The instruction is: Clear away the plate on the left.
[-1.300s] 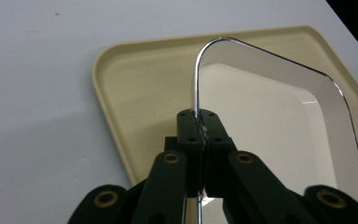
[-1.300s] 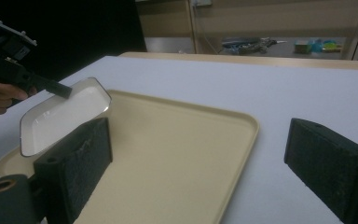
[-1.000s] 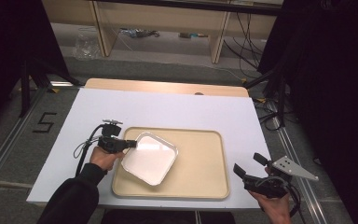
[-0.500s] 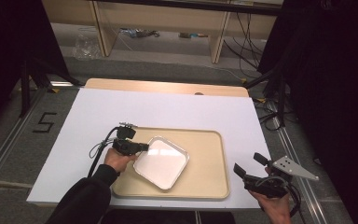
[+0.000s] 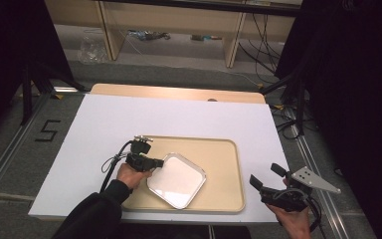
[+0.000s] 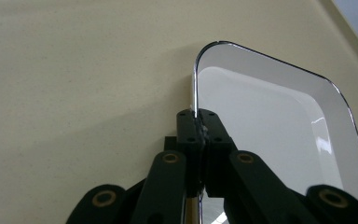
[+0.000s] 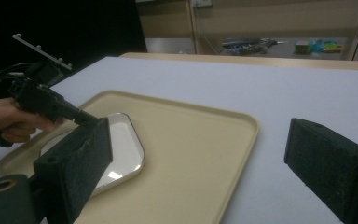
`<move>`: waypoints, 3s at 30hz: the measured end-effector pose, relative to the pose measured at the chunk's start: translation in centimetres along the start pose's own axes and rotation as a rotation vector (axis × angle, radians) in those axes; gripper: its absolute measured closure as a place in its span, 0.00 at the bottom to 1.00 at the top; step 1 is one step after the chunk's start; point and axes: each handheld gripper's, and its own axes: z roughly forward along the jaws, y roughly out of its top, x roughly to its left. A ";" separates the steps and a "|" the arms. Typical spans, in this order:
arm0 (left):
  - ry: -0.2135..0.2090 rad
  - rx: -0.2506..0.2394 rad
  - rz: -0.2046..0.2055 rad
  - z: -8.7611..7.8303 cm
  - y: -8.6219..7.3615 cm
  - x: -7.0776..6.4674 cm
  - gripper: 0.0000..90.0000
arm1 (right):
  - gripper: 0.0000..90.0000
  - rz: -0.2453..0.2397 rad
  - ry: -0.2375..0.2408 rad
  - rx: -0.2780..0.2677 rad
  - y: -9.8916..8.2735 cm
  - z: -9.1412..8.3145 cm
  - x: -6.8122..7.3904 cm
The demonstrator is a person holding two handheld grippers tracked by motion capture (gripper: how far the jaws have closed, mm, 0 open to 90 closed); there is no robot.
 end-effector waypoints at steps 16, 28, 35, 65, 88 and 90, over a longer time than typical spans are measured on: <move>0.009 0.070 0.030 -1.5 -2.0 0.4 0.90 | 0.09 0.007 -0.017 0.014 0.0 -0.3 0.1; -0.053 0.140 0.060 -3.0 -4.1 0.2 0.88 | 0.09 -0.006 -0.014 0.022 0.0 -0.3 0.1; -0.082 0.134 0.034 -3.4 -4.8 -0.3 0.88 | 0.09 -0.008 -0.015 0.020 0.0 -0.3 0.1; -0.137 0.138 0.019 -3.7 -6.4 -2.7 0.81 | 0.09 0.004 -0.001 0.008 0.0 -0.3 0.0; -0.053 0.010 0.066 -5.5 -6.2 -2.8 0.33 | 0.09 -0.009 -0.027 0.017 0.0 -0.2 0.0; -0.036 0.000 0.080 -5.8 -6.1 -2.8 0.28 | 0.09 -0.009 -0.027 0.017 0.0 -0.2 0.0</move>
